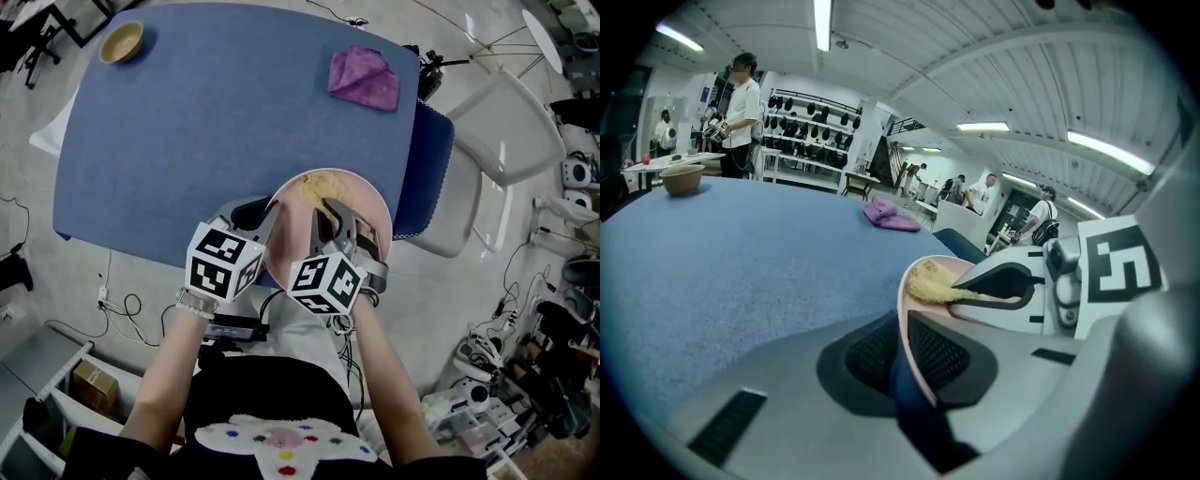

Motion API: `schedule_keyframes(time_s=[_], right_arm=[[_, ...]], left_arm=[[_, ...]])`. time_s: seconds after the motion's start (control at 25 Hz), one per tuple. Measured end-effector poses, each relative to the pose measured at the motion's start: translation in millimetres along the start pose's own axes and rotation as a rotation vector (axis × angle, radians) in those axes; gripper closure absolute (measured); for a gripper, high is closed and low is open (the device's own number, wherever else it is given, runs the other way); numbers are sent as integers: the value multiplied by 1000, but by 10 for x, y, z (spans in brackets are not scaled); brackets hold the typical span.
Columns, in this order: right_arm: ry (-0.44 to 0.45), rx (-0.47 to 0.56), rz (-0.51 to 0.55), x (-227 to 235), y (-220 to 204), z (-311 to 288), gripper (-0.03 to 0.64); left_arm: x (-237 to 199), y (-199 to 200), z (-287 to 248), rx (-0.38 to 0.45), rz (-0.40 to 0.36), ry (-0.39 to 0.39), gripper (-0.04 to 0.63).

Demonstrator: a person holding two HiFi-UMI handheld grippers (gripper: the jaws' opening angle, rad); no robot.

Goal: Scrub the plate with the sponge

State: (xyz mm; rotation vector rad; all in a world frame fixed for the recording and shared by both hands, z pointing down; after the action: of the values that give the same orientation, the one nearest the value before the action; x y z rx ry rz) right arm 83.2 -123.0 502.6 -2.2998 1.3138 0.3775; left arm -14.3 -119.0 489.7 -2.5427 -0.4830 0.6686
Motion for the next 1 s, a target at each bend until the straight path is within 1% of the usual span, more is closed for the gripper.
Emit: schedule_keyframes(time_s=[0.36,0.56,0.76,1.0], right_arm=[[17,41,156,-246,104,77,569],[58,55,158,-352,115,123,569],[55,52,236,-444,85,165,569],[81,54,249,-548,49,232,569]], left_arm=[[-10,-4,-1,6,-1,-23,554],[-15,3,1,18,14,-45,554],[-14,8,-7,24,23,-61,554],[-10,2,-7,19,18,-66,552]])
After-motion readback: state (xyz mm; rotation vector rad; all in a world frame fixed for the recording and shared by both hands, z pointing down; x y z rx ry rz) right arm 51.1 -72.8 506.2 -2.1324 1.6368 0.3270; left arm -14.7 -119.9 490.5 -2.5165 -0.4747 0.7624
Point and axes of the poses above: the fingertips, and each gripper's own axes: z backward along the fingers, x to its right, y out of its top, the point moved 2 cm from there along z, backward along the fingers, and after that the axes turned 15 degrees about -x, right-handed, at the moved point
